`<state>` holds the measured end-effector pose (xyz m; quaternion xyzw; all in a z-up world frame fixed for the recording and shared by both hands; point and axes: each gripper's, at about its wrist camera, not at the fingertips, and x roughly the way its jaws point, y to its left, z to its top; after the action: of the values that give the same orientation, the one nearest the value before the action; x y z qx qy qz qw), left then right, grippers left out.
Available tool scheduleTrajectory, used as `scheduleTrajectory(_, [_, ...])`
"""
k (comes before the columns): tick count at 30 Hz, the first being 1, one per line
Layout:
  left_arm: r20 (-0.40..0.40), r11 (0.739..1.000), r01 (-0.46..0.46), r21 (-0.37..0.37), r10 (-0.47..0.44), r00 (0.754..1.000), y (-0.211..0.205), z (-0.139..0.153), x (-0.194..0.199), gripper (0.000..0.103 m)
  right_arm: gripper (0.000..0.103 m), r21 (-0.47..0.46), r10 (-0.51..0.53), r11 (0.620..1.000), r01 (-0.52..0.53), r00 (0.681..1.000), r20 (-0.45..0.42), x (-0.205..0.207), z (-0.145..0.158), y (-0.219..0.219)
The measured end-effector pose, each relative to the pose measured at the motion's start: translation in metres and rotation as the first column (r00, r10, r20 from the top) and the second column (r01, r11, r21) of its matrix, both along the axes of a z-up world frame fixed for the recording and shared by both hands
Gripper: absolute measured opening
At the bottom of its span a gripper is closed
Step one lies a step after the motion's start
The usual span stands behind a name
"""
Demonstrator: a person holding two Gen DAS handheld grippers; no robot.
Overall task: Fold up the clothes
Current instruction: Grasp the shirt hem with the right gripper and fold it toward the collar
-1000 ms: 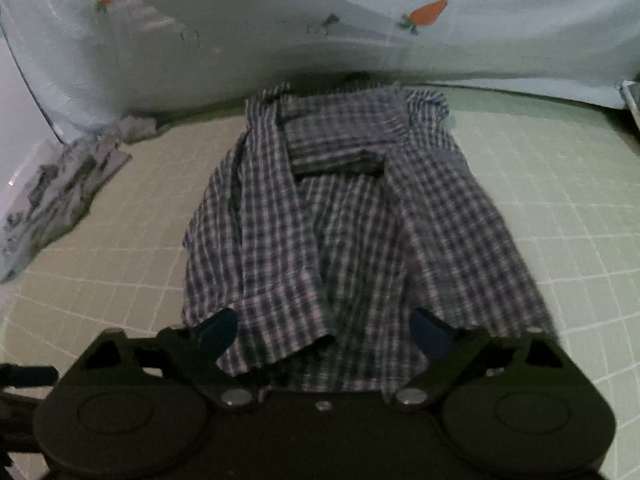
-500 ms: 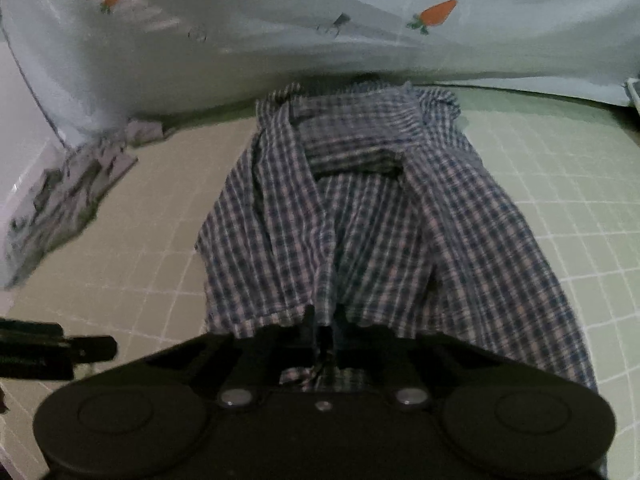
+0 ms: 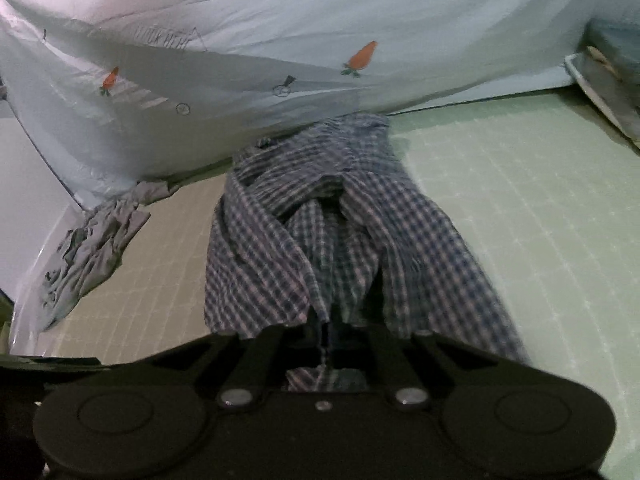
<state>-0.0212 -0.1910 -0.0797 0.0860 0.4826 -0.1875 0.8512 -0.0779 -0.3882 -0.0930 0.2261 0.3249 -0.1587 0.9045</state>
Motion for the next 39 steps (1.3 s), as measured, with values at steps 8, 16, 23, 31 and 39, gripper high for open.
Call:
scheduleTrajectory(8, [-0.034,1.0,-0.022,0.014,0.022,0.999,-0.013,-0.004,-0.042,0.088,0.017,0.005,0.095,0.995,-0.095,0.994,-0.051,-0.012,-0.007,-0.005])
scheduleTrajectory(16, [-0.05,0.988,-0.157,-0.006,0.157,0.986,0.006,-0.005,-0.026,0.088,0.055,-0.009,0.065,0.998,-0.065,0.998,-0.013,0.004,0.002,-0.027])
scheduleTrajectory(23, [-0.047,0.986,-0.164,-0.016,0.163,0.986,-0.001,-0.009,0.026,0.088,0.066,0.032,-0.052,0.998,0.051,0.999,0.003,0.067,0.004,-0.089])
scheduleTrajectory(31, [-0.046,0.988,-0.152,-0.038,0.15,0.988,-0.017,-0.023,0.127,0.088,0.071,0.097,-0.08,0.992,0.084,0.996,-0.041,0.195,-0.019,-0.168])
scheduleTrajectory(39, [-0.044,0.989,-0.141,-0.034,0.14,0.989,-0.027,-0.034,0.195,0.088,0.005,0.23,-0.038,0.971,0.064,0.993,-0.115,0.308,-0.073,-0.224])
